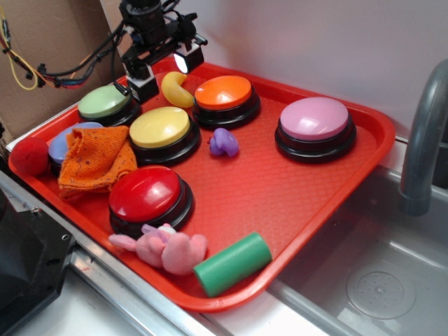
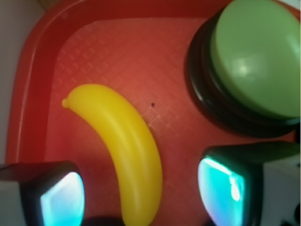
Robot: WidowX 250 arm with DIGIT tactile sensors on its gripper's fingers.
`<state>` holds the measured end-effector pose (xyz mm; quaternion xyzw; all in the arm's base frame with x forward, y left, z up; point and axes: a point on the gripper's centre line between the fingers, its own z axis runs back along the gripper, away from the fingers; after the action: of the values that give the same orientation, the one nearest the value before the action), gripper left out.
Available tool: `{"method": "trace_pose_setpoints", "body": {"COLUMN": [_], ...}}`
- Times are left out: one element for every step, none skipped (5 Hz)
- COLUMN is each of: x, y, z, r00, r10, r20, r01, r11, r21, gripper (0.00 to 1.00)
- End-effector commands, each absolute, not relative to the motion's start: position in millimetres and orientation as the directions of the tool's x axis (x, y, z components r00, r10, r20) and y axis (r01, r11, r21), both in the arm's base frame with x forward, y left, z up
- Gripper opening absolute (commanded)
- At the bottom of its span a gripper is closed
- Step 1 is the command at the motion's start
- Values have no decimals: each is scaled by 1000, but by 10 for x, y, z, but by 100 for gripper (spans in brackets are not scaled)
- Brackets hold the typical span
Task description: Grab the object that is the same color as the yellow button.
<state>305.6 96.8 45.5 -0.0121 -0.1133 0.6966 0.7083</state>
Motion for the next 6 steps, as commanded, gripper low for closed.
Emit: {"method": "trace_pose_setpoints", "body": {"x": [3013, 3037, 3038, 3033, 3048, 3069], "y": [1031, 1011, 1007, 1010, 1043, 1055], "z": [363, 331, 316, 323, 373, 402], "r00": [-11, 6, 15, 14, 54, 86], "r10": [987, 987, 990, 991, 990, 985], "r20": [162, 158, 142, 134, 133, 148], "r01": [-990, -991, -990, -989, -987, -985], "r11": [12, 27, 35, 34, 73, 107], "r21": [-140, -127, -134, -143, -140, -137], "gripper": [100, 100, 100, 0, 0, 0]}}
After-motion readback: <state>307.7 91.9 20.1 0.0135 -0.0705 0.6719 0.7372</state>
